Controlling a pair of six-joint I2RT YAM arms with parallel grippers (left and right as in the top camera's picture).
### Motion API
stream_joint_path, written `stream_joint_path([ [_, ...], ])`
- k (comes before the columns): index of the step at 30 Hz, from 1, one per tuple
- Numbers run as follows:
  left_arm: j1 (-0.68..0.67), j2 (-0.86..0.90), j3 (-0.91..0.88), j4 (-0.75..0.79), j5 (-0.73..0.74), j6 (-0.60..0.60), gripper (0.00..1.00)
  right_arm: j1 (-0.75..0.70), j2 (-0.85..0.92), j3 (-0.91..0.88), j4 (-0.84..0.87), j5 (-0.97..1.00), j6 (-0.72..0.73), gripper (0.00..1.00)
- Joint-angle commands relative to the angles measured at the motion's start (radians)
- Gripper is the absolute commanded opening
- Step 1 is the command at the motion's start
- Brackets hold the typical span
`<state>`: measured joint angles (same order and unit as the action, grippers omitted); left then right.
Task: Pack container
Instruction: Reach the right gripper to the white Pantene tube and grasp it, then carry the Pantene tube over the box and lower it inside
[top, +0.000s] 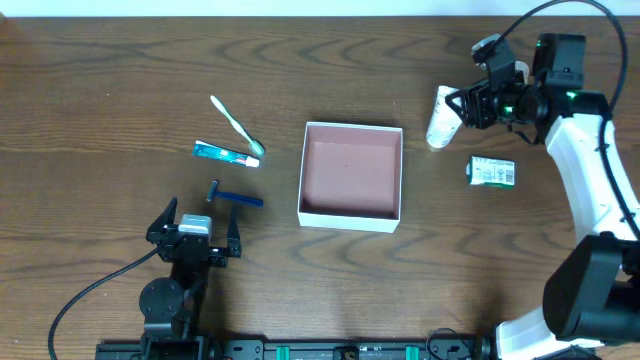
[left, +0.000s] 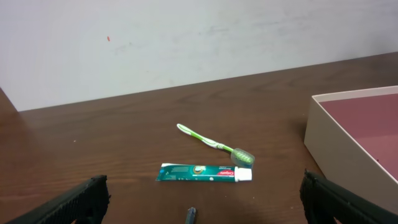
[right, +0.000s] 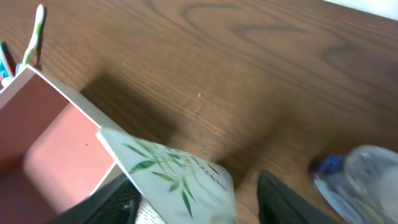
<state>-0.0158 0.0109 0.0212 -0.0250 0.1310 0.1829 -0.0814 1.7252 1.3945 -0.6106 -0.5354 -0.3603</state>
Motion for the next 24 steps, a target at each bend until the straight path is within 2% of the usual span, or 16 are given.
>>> stream_joint_path([
  [1, 0.004, -0.005, -0.017, -0.034, 0.018, -0.005, 0.98, 0.014, 0.026, 0.023, 0.010, -0.026, -0.007, 0.45],
  [5, 0.004, -0.005, -0.017, -0.034, 0.018, -0.005, 0.98, 0.014, 0.027, 0.023, 0.015, -0.022, -0.003, 0.18],
  [10, 0.004, -0.005, -0.017, -0.034, 0.018, -0.005, 0.98, 0.013, 0.027, 0.023, 0.021, -0.021, 0.024, 0.03],
  [19, 0.004, -0.005, -0.017, -0.034, 0.018, -0.005, 0.98, 0.020, -0.074, 0.069, 0.042, 0.050, 0.229, 0.02],
  [24, 0.004, -0.005, -0.017, -0.034, 0.018, -0.005, 0.98, 0.060, -0.217, 0.127, -0.035, 0.188, 0.243, 0.02],
])
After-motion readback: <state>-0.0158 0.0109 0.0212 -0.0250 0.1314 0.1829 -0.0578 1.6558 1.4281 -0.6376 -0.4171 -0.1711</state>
